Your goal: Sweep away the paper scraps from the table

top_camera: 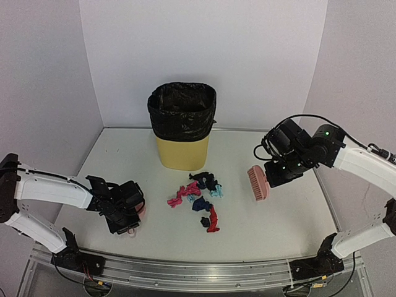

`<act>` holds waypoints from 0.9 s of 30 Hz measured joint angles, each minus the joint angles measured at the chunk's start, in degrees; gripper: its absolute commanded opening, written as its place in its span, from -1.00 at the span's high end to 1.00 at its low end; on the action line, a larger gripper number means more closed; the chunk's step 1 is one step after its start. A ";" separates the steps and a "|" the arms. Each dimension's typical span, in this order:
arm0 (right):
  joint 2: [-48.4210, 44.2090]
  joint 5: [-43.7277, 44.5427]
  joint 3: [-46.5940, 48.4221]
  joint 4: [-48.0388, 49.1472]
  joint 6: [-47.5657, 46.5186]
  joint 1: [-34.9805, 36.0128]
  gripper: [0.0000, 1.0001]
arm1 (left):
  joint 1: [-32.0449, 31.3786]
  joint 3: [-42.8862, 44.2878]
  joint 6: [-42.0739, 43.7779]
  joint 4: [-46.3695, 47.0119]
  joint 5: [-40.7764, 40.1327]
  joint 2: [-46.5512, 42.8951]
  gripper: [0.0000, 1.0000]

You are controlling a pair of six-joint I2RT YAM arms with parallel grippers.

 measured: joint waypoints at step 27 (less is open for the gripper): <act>0.66 0.51 0.50 0.02 -2.47 0.00 1.00 | 0.00 15.45 15.41 -9.12 5.58 6.85 1.00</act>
